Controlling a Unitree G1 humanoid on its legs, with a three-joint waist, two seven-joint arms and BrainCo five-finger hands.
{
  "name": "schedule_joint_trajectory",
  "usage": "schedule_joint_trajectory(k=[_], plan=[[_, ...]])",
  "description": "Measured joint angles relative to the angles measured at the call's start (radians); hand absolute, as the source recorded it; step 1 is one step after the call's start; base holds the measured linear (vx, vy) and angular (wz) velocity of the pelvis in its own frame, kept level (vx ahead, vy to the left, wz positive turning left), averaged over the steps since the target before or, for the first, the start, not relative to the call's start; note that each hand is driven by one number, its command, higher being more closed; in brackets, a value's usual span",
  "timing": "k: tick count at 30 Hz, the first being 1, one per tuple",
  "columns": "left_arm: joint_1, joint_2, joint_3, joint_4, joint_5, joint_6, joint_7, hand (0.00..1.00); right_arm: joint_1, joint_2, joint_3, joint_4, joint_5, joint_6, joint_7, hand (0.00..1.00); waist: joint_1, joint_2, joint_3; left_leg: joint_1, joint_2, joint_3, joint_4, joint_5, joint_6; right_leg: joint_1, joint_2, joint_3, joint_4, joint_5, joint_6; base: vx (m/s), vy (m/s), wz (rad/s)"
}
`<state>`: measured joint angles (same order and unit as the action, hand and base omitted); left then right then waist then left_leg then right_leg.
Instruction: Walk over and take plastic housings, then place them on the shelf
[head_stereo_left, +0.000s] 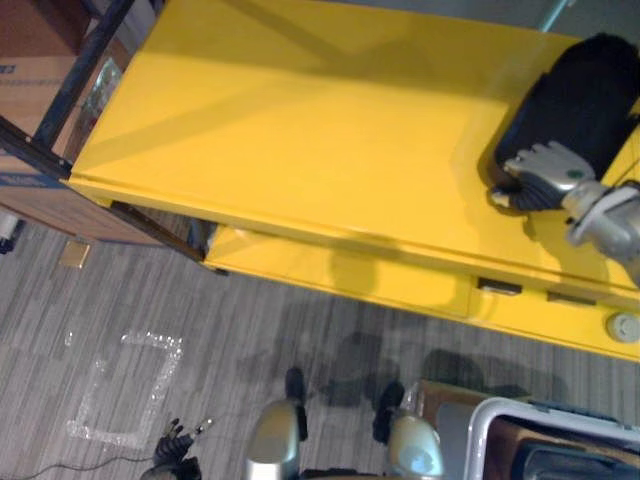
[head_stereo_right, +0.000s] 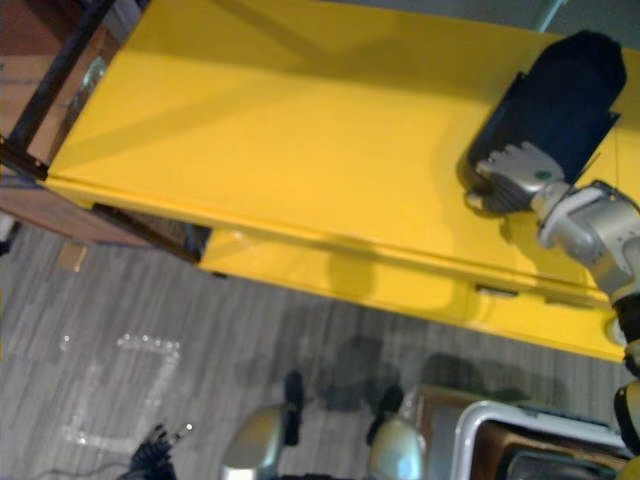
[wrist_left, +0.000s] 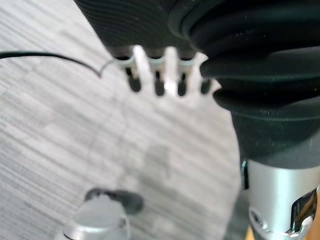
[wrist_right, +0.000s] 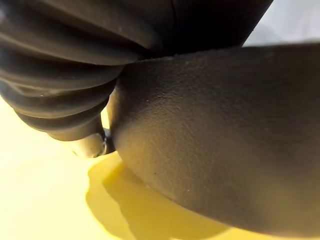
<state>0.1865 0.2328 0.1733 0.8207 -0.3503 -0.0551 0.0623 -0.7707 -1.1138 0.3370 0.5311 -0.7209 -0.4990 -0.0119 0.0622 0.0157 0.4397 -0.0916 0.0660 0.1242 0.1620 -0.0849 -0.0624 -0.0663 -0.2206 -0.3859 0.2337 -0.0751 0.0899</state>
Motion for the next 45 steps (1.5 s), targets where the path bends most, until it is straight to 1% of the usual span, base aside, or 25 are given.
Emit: schedule_joint_trajectory(k=[1,3,7,8,10,12,13,15,18,20,22,24,26,27,29,30,32,36,39,41,42,44,45], plan=[[0.000,0.001,0.000,-0.004,0.005,0.000,-0.001,0.00,0.000,-0.010,0.000,0.001,0.000,-0.008,0.017,1.00,0.004,-0.002,0.001,-0.001,0.000,0.000,0.001,0.000,0.000,0.000,0.000,0.000,-0.002,0.002,-0.002,0.00,0.000,0.00],[0.000,0.002,0.000,-0.009,0.005,0.001,-0.002,0.00,0.000,-0.020,0.001,0.010,0.001,-0.022,0.027,1.00,0.006,-0.003,0.001,-0.003,0.000,-0.001,0.003,0.000,0.000,0.000,0.000,0.000,-0.003,0.005,-0.002,0.00,0.000,0.00],[0.001,0.027,0.000,-0.011,0.006,0.001,-0.004,0.00,0.000,-0.028,0.001,0.043,0.000,-0.069,0.042,1.00,0.012,-0.009,0.000,-0.003,0.001,-0.002,0.007,0.000,0.000,0.004,0.000,0.000,-0.005,0.006,-0.002,0.00,0.000,0.00],[0.003,0.040,0.001,-0.011,0.006,0.001,-0.005,0.00,0.000,-0.029,0.001,0.053,0.000,-0.088,0.054,1.00,0.014,-0.012,-0.002,-0.003,0.002,-0.002,0.009,0.000,0.000,0.007,0.000,0.000,-0.009,0.009,-0.001,0.00,0.000,0.00],[0.003,0.043,0.002,-0.011,0.006,0.001,-0.005,0.00,0.000,-0.032,0.011,0.071,0.001,-0.104,0.058,1.00,0.016,-0.013,-0.002,0.001,0.004,-0.002,0.011,0.000,0.000,0.020,0.003,-0.002,-0.026,0.018,0.001,0.00,0.000,0.00],[0.003,0.043,0.001,-0.013,0.007,0.001,-0.007,0.00,0.000,-0.055,0.039,0.077,0.004,-0.122,0.092,1.00,0.021,-0.014,-0.002,-0.001,0.005,-0.003,0.012,0.000,0.000,0.024,0.011,-0.002,-0.036,0.024,0.001,-0.04,-0.006,-0.01],[0.003,0.043,0.001,-0.011,0.006,0.002,-0.007,0.00,0.001,-0.057,0.041,0.086,0.004,-0.130,0.106,0.00,0.023,-0.015,-0.003,-0.002,0.006,-0.003,0.012,0.000,0.000,0.024,0.012,-0.002,-0.037,0.025,0.000,-0.04,0.004,0.00],[0.003,0.043,0.001,-0.011,0.007,0.003,-0.007,0.00,0.002,-0.057,0.042,0.106,0.005,-0.136,0.122,0.00,0.028,-0.016,-0.003,-0.005,0.007,-0.003,0.013,0.000,0.000,0.024,0.013,-0.002,-0.037,0.025,0.000,-0.04,-0.001,0.01],[0.003,0.043,0.001,-0.010,0.007,0.004,-0.007,0.00,0.002,-0.059,0.042,0.119,0.022,-0.123,0.132,0.00,0.034,-0.017,-0.004,-0.012,0.009,-0.006,0.013,0.001,0.000,0.023,0.015,-0.006,-0.037,0.025,0.000,-0.03,-0.004,0.02],[0.003,0.043,0.001,-0.010,0.007,0.004,-0.007,0.00,0.001,-0.059,0.041,0.122,0.023,-0.087,0.136,0.00,0.036,-0.019,-0.005,-0.012,0.008,-0.006,0.013,0.002,0.000,0.023,0.015,-0.006,-0.037,0.025,0.000,0.00,0.000,0.00],[0.003,0.044,0.001,-0.011,0.006,0.002,-0.004,0.00,0.001,-0.059,0.041,0.133,-0.040,-0.029,0.087,0.00,0.037,-0.024,-0.008,-0.013,0.007,-0.007,0.013,0.004,0.001,0.023,0.013,-0.008,-0.037,0.025,0.000,0.01,0.000,0.02],[0.003,0.044,0.001,-0.013,0.006,0.001,-0.001,0.00,0.001,-0.058,0.040,0.153,-0.081,0.003,0.049,0.00,0.040,-0.029,-0.011,-0.013,0.006,-0.008,0.013,0.004,0.001,0.023,0.013,-0.009,-0.037,0.025,0.000,0.01,0.000,0.02],[0.003,0.044,0.001,-0.014,0.006,0.000,0.002,0.00,0.001,-0.058,0.037,0.161,-0.152,0.062,-0.006,0.00,0.040,-0.029,-0.012,-0.013,0.005,-0.008,0.013,0.005,0.001,0.023,0.011,-0.010,-0.037,0.025,0.000,0.00,0.000,0.00],[0.003,0.044,0.001,-0.015,0.006,0.000,0.003,0.00,0.001,-0.057,0.037,0.162,-0.167,0.074,-0.016,0.00,0.040,-0.029,-0.012,-0.013,0.004,-0.008,0.013,0.005,0.001,0.023,0.011,-0.010,-0.037,0.025,0.000,0.00,0.000,0.00],[0.003,0.044,0.001,-0.015,0.006,-0.001,0.003,0.00,0.002,-0.048,0.027,0.167,-0.222,0.124,-0.055,0.00,0.039,-0.029,-0.012,-0.014,0.004,-0.008,0.012,0.006,0.001,0.021,0.011,-0.010,-0.037,0.025,0.000,0.00,0.000,0.00],[0.003,0.044,0.001,-0.016,0.006,-0.002,0.003,0.00,0.002,-0.043,0.017,0.171,-0.234,0.133,-0.059,0.00,0.039,-0.029,-0.012,-0.014,0.004,-0.008,0.011,0.006,0.001,0.020,0.011,-0.010,-0.037,0.025,0.000,0.00,0.000,0.00],[0.003,0.043,0.001,-0.016,0.006,-0.003,0.002,0.00,0.003,-0.024,-0.007,0.195,-0.263,0.187,-0.078,0.00,0.040,-0.029,-0.017,-0.015,0.003,-0.008,0.010,0.009,0.000,0.015,0.010,-0.011,-0.037,0.026,0.000,0.00,0.000,0.00],[0.003,0.043,0.001,-0.017,0.005,-0.003,0.003,0.00,0.011,-0.023,-0.023,0.215,-0.286,0.232,-0.082,0.00,0.040,-0.026,-0.024,-0.015,0.003,-0.008,0.010,0.010,-0.001,0.016,0.010,-0.011,-0.037,0.026,0.000,0.00,0.000,0.00],[0.003,0.043,0.001,-0.021,0.005,-0.003,0.003,0.00,0.032,-0.023,-0.051,0.239,-0.279,0.231,-0.098,0.00,0.036,-0.026,-0.033,-0.014,0.004,-0.007,0.009,0.010,-0.001,0.016,0.011,-0.011,-0.038,0.026,0.000,0.00,0.000,0.00],[0.003,0.043,0.001,-0.022,0.003,-0.003,0.003,0.00,0.051,-0.023,-0.051,0.240,-0.231,0.221,-0.100,0.00,0.034,-0.025,-0.045,-0.013,0.004,-0.006,0.007,0.010,-0.001,0.016,0.011,-0.010,-0.040,0.026,0.001,0.00,0.000,0.00],[0.004,0.043,0.001,-0.022,0.001,-0.003,0.003,0.00,0.061,-0.023,-0.052,0.237,-0.173,0.199,-0.100,0.00,0.031,-0.025,-0.054,-0.012,0.005,-0.005,0.005,0.010,-0.001,0.016,0.012,-0.010,-0.042,0.026,0.001,0.00,0.000,-0.03],[0.005,0.042,0.001,-0.022,-0.003,-0.003,0.003,0.00,0.100,-0.023,-0.100,0.192,-0.053,0.130,-0.100,0.00,0.028,-0.026,-0.067,-0.009,0.008,0.000,0.002,0.011,-0.002,0.017,0.016,-0.007,-0.049,0.030,0.000,0.00,0.000,-0.06],[0.007,0.042,0.001,-0.022,-0.003,-0.003,0.003,0.00,0.112,-0.023,-0.115,0.171,-0.025,0.114,-0.101,0.00,0.026,-0.027,-0.070,-0.008,0.009,0.001,0.000,0.011,-0.003,0.017,0.017,-0.005,-0.050,0.031,0.000,0.00,0.000,-0.07]])
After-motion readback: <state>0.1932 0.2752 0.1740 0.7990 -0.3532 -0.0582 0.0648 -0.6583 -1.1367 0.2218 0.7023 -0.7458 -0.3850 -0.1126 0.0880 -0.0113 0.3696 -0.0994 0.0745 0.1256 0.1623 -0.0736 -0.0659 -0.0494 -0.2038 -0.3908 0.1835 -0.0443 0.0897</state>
